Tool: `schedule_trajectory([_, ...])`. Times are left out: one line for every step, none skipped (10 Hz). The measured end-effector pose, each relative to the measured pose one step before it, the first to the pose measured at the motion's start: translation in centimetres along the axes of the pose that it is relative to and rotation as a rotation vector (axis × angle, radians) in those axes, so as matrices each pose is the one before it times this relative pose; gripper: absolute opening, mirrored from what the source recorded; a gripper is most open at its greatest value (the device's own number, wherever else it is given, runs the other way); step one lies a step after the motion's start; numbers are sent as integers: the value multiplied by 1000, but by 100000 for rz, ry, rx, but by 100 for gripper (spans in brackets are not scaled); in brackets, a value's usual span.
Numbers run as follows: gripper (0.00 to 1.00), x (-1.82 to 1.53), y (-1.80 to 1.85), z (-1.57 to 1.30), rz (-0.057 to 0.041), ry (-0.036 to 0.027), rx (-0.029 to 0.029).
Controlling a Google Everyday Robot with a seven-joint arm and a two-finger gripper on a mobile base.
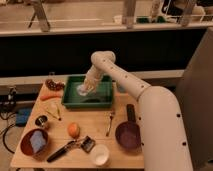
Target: Place towel in tray
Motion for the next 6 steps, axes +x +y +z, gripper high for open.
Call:
schedule_trajectory([25, 56, -23, 42, 158, -40, 137])
schedule_trajectory([31, 50, -33, 84, 157, -62, 130])
schedule_trajectory([32, 38, -50, 48, 142, -64, 146])
schedule_trajectory([32, 43, -83, 54, 182, -86, 171])
schedule_trajectory([32, 55, -62, 45, 160, -36, 102])
schedule_trajectory([32, 41, -39, 47, 159, -69, 93])
